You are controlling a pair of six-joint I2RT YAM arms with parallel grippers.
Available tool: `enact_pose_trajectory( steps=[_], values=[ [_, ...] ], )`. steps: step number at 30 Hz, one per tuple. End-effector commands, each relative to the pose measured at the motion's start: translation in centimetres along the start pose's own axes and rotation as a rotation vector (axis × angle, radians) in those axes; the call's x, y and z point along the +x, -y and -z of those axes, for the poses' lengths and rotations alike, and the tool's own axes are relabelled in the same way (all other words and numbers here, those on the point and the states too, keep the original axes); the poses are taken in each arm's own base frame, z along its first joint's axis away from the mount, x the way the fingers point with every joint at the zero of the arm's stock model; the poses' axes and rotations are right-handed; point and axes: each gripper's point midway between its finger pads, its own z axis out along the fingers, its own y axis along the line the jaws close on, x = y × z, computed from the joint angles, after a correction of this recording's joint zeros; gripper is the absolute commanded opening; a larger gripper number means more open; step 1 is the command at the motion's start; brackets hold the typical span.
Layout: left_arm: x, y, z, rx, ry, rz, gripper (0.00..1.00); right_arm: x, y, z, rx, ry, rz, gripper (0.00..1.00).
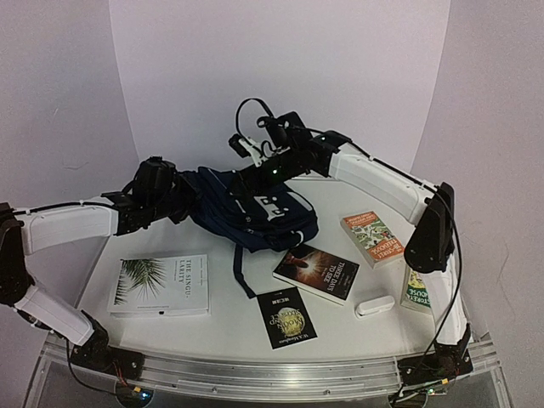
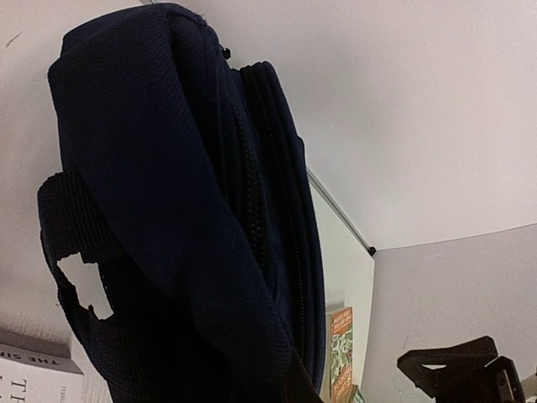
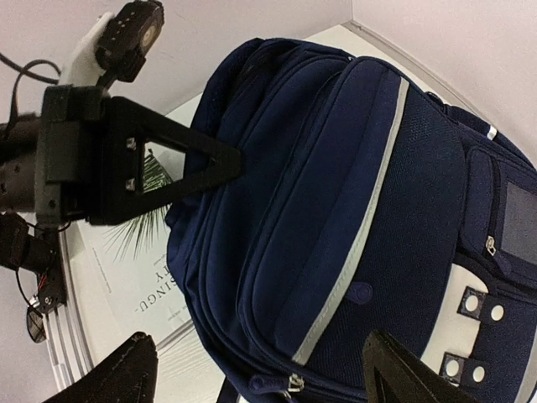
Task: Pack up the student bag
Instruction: Unzip the student bag at the center of the board.
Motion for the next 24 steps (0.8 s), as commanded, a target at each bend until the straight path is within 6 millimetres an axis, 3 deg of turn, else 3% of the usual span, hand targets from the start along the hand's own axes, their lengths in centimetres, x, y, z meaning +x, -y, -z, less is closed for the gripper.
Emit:
enact_pose_trajectory(
  steps=[1,10,13,19,20,23,24],
  values=[
    [-1.1,5.9,0.8,0.197,0.066,-0.009,0.03,0.2,0.4,-2.3,0.078,-0.004,-0.014,0.83],
    [-0.5,6.8,0.9,0.215,0.06,-0.036,0.03,3.4,3.0,-5.0,0.2,-0.077,-0.063,0.77],
    [-0.6,6.7,1.1,0.212,0.063,-0.041,0.04,4.2,3.5,-5.3,0.219,-0.098,-0.045,0.63],
    [-0.7,6.2,1.6,0.185,0.069,-0.062,0.08,4.0,3.9,-4.5,0.254,-0.106,0.036,0.11],
    [-0.8,6.1,1.8,0.179,0.071,-0.071,0.12,3.8,3.9,-4.2,0.259,-0.102,0.05,0.02],
    [-1.3,5.4,2.7,0.141,0.09,-0.104,0.31,3.0,3.9,-3.0,0.276,-0.091,0.109,0.0],
    [-1.7,5.4,3.4,0.134,0.104,-0.112,0.42,2.8,3.7,-2.7,0.272,-0.089,0.128,0.0]
  ],
)
